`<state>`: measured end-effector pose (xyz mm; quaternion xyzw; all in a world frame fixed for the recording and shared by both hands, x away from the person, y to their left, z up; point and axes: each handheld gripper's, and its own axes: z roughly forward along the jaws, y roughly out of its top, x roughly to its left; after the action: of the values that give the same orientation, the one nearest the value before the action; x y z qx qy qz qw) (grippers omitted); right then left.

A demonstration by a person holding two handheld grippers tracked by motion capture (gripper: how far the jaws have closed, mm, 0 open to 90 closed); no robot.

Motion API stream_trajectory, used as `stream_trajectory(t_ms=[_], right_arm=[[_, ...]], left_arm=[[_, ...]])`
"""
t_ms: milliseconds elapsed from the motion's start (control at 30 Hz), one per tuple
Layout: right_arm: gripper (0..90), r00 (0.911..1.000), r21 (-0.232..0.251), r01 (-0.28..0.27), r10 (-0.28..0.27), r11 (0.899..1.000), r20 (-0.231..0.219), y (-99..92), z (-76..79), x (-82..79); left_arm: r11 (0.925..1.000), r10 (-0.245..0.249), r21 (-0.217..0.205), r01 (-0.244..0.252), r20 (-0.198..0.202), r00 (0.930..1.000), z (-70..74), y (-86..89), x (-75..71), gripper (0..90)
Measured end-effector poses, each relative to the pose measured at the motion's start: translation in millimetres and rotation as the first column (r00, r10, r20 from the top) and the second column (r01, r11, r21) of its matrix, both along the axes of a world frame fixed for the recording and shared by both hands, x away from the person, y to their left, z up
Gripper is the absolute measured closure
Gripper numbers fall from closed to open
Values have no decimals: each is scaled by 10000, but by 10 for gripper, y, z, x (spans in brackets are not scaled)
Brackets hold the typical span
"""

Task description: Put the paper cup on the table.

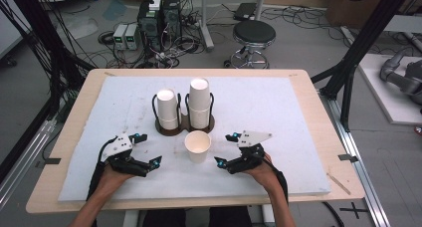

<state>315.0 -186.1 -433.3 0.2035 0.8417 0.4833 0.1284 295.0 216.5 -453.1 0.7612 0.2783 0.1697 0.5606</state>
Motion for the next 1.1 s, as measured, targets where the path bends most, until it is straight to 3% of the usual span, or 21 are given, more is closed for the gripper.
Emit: stream_trajectory(t_ms=[200, 433, 600, 833, 1100], right_arm=[[148, 9994, 186, 348, -348, 9992, 49, -140, -3, -26], [148, 9960, 718, 871, -881, 9936, 112, -303, -22, -61], [148, 9953, 1432, 929, -956, 9853, 121, -486, -62, -75], [148, 9908, 1615, 1331, -1350, 9779, 9, -628, -103, -78], [148, 9905, 1820, 1360, -1376, 9738, -40, -698, -166, -84]], left_arm=[[10000, -54, -2, 54, -8, 10000, 1, 3, 0, 17], [9994, -316, -121, 318, 150, 9994, 0, 12, -10, 17], [9985, -453, -306, 457, 124, 9989, -2, 26, -8, 17], [9978, -574, -327, 579, 150, 9982, -1, 33, -7, 17], [9974, -621, -356, 627, 183, 9979, -2, 36, -11, 17]])
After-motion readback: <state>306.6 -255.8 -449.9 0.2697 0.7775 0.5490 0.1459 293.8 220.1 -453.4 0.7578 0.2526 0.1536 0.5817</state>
